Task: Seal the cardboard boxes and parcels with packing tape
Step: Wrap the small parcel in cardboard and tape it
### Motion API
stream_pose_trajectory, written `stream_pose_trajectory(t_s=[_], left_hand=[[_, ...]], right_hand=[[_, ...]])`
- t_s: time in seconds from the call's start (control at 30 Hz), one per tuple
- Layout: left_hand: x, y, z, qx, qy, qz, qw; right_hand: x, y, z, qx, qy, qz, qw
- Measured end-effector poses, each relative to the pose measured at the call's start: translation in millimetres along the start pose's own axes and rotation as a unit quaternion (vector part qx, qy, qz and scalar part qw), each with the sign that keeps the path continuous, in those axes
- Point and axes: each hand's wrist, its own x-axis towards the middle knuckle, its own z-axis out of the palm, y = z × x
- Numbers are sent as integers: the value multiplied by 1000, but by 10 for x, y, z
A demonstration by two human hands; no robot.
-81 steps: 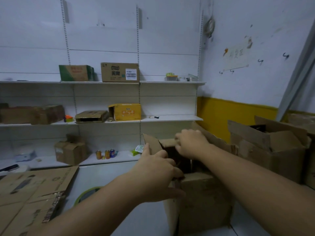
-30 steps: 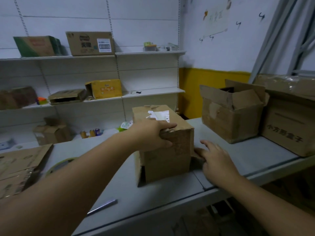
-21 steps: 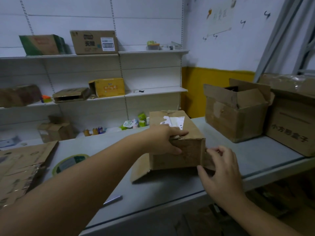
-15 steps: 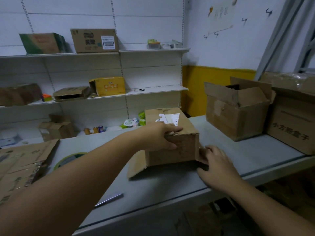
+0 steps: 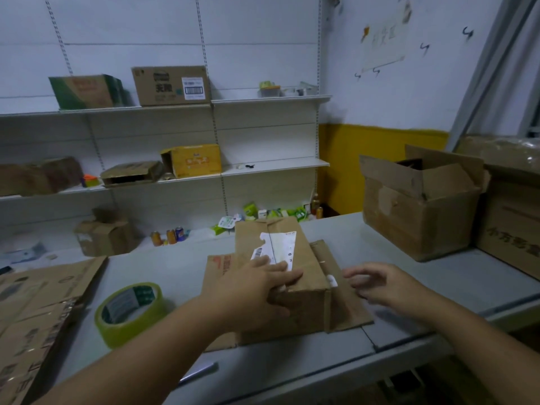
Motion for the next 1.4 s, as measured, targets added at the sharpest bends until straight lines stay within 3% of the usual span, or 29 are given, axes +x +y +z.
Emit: stream_pose_trajectory(t_s=[0.1,0.17,0.27,0.37,0.43,0.53,0.6,0.7,0.77,0.87,1.03,1.13,1.3,1.4], left_hand=[[6,-28,59,-1,3,-7,1000],[7,-26,83,12,16,-4,1000],[2,-33,113,53,56,14,997],[-19,-49,129,89,78,32,992],[-31,-64,143,94,80,30,992],[-6,-101,149,80,99,21,992],[26,-105,139,71,116,19,991],[29,-104,101,18,130,15,991],[-18,-124,51,-63,134,18,989],[-215,-156,-46,-206,219,25,953],[-799,-700,-139,-255,354,-95,895],[-1146,-1199,-73,-265,311,-196,891],[-1372,-1473,217,-177,93,-235,951],[-1321,-1419,195,-126,124,-204,963]], right_hand=[[234,-68,74,-72,122,13,990],[395,-338,194,-77,144,-46,985],[664,-818,436,-196,71,-133,969],[1044,-987,594,-395,20,-115,911],[1295,-975,639,-443,-29,-72,893],[1470,-937,703,-450,-86,-57,887],[1463,-963,691,-417,-45,-87,903],[1355,-1107,597,-277,72,-107,952],[1224,-1192,549,-220,78,-110,966],[977,-1275,518,-274,52,-145,949],[643,-1471,663,-308,121,-241,912],[517,-1552,898,-307,85,-294,901],[334,-1672,1216,-262,96,-363,889],[187,-1709,1430,-224,93,-373,895]])
